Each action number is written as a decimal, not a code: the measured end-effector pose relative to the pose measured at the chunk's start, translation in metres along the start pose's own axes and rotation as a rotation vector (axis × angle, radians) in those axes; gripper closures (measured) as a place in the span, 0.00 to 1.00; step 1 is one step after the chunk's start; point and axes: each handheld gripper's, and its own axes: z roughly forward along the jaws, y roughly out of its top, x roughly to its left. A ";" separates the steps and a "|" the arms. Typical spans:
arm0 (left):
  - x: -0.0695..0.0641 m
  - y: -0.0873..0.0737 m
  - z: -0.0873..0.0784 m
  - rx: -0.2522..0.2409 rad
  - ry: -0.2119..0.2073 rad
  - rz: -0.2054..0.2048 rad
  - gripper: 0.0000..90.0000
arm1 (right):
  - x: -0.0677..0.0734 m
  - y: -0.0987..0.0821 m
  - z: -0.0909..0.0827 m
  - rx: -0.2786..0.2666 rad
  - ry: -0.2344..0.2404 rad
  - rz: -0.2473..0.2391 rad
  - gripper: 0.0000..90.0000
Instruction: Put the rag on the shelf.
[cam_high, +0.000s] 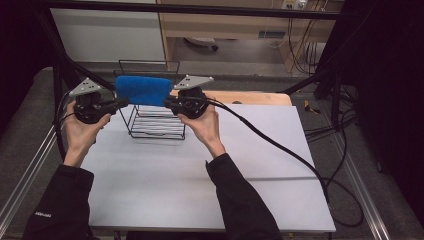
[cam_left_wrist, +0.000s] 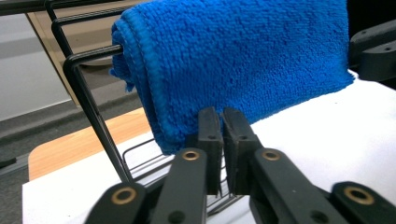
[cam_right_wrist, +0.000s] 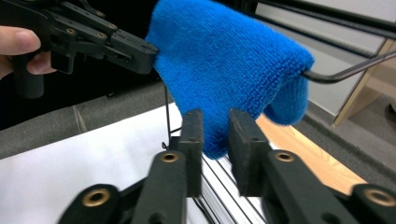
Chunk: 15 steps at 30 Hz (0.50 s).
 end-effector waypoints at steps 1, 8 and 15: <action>-0.001 -0.001 -0.001 0.002 0.002 0.003 0.91 | 0.000 0.000 -0.002 -0.003 0.001 -0.002 0.80; -0.008 -0.009 -0.011 0.026 -0.012 -0.002 0.70 | -0.003 0.001 -0.027 -0.005 -0.013 0.022 0.59; -0.023 -0.026 -0.012 0.065 -0.026 0.014 0.49 | -0.012 -0.011 -0.054 0.013 -0.026 0.054 0.38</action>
